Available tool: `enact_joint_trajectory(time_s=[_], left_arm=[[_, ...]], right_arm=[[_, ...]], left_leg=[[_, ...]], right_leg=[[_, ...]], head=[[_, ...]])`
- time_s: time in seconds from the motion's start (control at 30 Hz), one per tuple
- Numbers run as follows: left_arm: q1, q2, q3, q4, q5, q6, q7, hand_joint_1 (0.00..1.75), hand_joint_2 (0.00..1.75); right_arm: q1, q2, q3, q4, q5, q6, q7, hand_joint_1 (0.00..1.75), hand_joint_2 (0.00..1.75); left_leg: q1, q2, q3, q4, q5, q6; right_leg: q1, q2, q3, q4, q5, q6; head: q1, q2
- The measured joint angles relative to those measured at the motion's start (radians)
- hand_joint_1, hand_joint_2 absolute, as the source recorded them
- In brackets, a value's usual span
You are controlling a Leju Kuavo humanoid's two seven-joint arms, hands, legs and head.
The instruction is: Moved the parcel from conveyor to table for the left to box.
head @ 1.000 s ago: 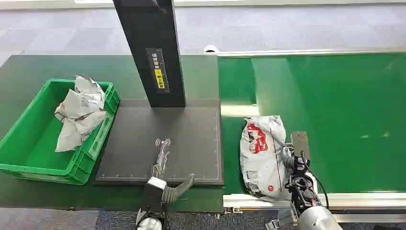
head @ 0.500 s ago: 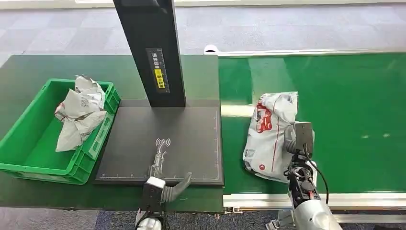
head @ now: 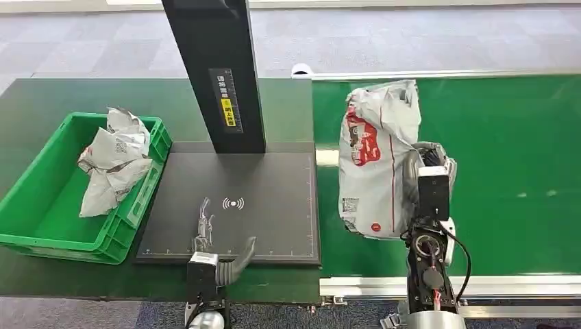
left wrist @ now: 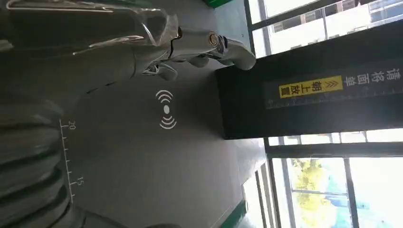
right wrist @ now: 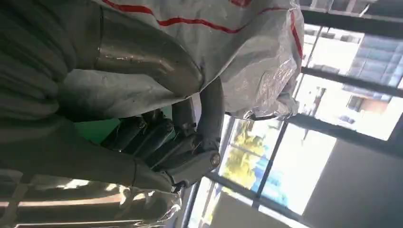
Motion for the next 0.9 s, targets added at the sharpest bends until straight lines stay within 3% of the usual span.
enact_joint_trajectory(time_s=[0.13, 0.27, 0.5, 0.9], left_arm=[[0.006, -0.001, 0.016, -0.030, -0.001, 0.002, 0.000, 0.00, 1.75], [0.006, -0.002, 0.039, -0.053, -0.011, 0.043, 0.000, 0.00, 1.75], [-0.001, -0.003, 0.063, -0.051, -0.021, 0.096, 0.000, 0.00, 1.75], [-0.017, -0.019, 0.138, -0.020, -0.072, 0.113, 0.000, 0.00, 1.75]], right_arm=[[-0.082, -0.001, 0.067, 0.053, -0.074, 0.157, 0.036, 1.75, 1.75], [-0.179, 0.025, 0.123, 0.194, -0.080, 0.216, 0.038, 1.75, 1.75], [-0.253, 0.068, 0.181, 0.374, -0.080, 0.248, 0.049, 1.75, 1.75], [-0.278, 0.155, 0.236, 0.599, -0.077, 0.300, 0.064, 1.75, 1.75]], left_leg=[[0.000, 0.000, 0.000, 0.000, 0.001, 0.000], [0.000, -0.001, 0.000, 0.000, 0.002, 0.000], [0.000, -0.003, -0.001, 0.000, 0.002, 0.000], [0.000, -0.003, -0.001, 0.000, 0.002, 0.000]], right_leg=[[0.000, 0.000, 0.000, 0.000, 0.000, 0.000], [0.000, 0.000, 0.000, 0.000, 0.001, 0.000], [0.001, -0.003, -0.001, 0.001, 0.000, 0.000], [0.000, -0.003, -0.001, 0.000, 0.000, 0.000]], head=[[0.000, 0.000], [0.000, 0.000], [0.001, 0.000], [0.000, 0.000]])
